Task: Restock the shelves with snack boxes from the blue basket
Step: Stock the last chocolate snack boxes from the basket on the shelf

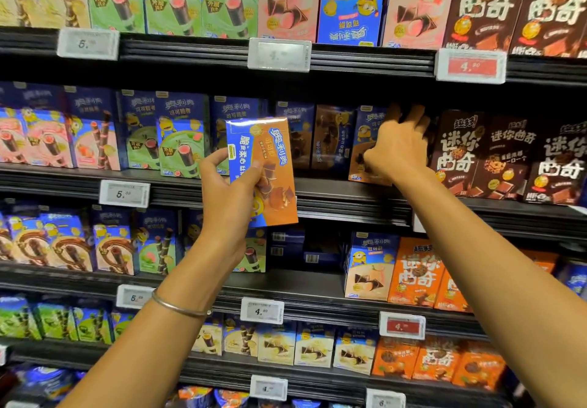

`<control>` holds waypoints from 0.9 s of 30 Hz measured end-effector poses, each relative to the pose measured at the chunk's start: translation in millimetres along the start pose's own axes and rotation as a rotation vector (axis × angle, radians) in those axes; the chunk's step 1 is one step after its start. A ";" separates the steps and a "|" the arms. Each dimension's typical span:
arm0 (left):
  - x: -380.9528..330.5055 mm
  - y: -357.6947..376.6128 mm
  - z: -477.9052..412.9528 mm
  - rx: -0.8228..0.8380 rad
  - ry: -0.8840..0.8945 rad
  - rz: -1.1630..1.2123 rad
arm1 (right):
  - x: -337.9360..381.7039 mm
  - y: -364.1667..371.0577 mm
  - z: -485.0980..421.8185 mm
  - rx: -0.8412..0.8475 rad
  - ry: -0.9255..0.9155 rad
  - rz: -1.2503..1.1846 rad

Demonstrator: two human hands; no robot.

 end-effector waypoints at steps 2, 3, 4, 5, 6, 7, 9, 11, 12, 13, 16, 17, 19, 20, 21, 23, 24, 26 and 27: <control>1.0 1.8 0.4 0.005 0.000 0.012 | 1.1 -2.1 -3.9 0.033 -0.046 0.067; 1.8 2.9 0.9 0.012 -0.003 0.016 | 0.5 -2.5 -6.3 0.049 -0.069 0.103; 2.2 3.8 1.5 0.019 -0.005 0.018 | -0.3 -2.4 -9.0 0.057 -0.094 0.129; 2.6 4.8 1.6 0.027 -0.005 0.017 | -0.9 -2.7 -11.8 0.055 -0.125 0.148; 2.7 5.5 2.0 0.034 -0.006 0.015 | -1.4 -3.2 -14.9 0.045 -0.159 0.170; 2.8 6.5 2.0 0.040 -0.007 0.017 | -2.1 -3.2 -18.0 0.040 -0.187 0.200; 3.0 8.8 3.0 0.053 -0.011 0.021 | -4.3 -2.4 -25.7 0.055 -0.214 0.269; 3.7 12.0 5.1 0.061 -0.015 0.006 | -7.7 -2.0 -33.4 0.057 -0.217 0.321; 3.9 13.4 6.2 0.063 -0.016 0.000 | -9.2 -1.5 -36.7 0.053 -0.215 0.345; 4.3 14.7 6.7 0.065 -0.015 -0.001 | -10.2 -1.1 -39.5 0.051 -0.214 0.368; 5.2 17.6 7.2 0.065 -0.013 0.002 | -10.4 1.0 -47.2 0.049 -0.219 0.407; 5.8 18.9 7.1 0.067 -0.015 0.005 | -9.5 1.8 -49.7 0.047 -0.218 0.422; 7.1 20.8 7.0 0.076 -0.015 0.002 | -7.1 3.7 -53.9 0.046 -0.202 0.451; 7.7 21.6 6.8 0.081 -0.010 -0.001 | -5.9 5.2 -55.9 0.046 -0.192 0.457; 8.5 22.2 6.6 0.088 -0.004 -0.004 | -5.0 7.5 -57.6 0.049 -0.188 0.459; 9.9 23.1 6.3 0.106 -0.002 -0.011 | -4.2 11.8 -61.2 0.056 -0.190 0.444; 10.2 23.3 5.9 0.115 0.001 -0.017 | -4.1 13.8 -63.1 0.054 -0.194 0.425; 10.5 23.0 5.0 0.130 0.020 -0.037 | -4.2 17.1 -66.2 0.044 -0.207 0.394; 10.8 22.9 4.5 0.135 0.026 -0.041 | -4.5 18.5 -67.2 0.043 -0.214 0.389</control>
Point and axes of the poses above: each hand's wrist, its own z-axis away from the middle knuckle, its own y-axis out of the palm, x = y × z, the point moved 2 cm from there along -z, towards the middle knuckle
